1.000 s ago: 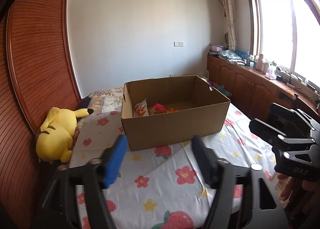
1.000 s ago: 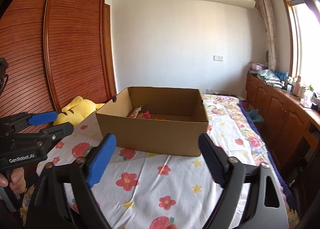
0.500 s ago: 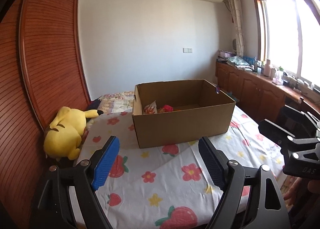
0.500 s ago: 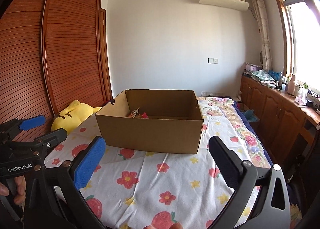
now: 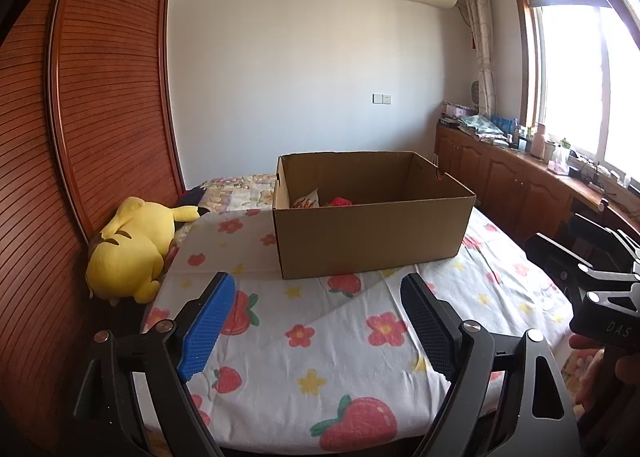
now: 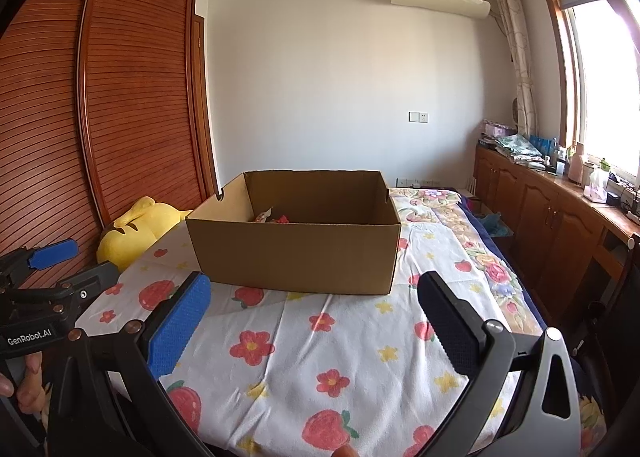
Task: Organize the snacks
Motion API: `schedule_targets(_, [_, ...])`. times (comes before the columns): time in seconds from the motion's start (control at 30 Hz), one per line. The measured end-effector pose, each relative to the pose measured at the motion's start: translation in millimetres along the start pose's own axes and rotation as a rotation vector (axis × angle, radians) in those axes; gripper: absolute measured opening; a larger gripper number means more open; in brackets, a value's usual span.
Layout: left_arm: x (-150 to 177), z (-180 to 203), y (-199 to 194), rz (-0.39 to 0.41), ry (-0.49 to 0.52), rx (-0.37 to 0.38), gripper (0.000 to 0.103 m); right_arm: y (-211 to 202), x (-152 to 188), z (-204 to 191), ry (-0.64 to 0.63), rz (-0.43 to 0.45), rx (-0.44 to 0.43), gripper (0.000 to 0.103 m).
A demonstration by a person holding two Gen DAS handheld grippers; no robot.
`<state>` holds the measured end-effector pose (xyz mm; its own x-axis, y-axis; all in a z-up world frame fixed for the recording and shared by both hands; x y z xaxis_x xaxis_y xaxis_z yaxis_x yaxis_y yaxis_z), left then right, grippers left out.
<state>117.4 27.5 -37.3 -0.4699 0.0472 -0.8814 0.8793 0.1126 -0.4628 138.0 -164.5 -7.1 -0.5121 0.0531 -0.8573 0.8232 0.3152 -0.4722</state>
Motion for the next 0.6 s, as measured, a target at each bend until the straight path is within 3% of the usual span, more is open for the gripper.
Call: schedule_targets(0.6, [1.8,-4.9,-6.0,0.009,-0.004,-0.009,0.087,-0.1,2.9,1.9,0.002,0.000,0.010,0.103])
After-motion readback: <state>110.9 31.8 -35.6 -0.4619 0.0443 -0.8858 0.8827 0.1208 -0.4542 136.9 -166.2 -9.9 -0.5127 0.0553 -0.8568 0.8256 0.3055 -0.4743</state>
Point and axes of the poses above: each gripper's, at about its wrist camera, not at the fingertips, and y roughly the way its jaws point, z to its right, x to its underside, the point moved 8 cm from there along y, roughly the way its jaws point, and after that the axes turned 11 degrees about -x, right-handed, at the moved point
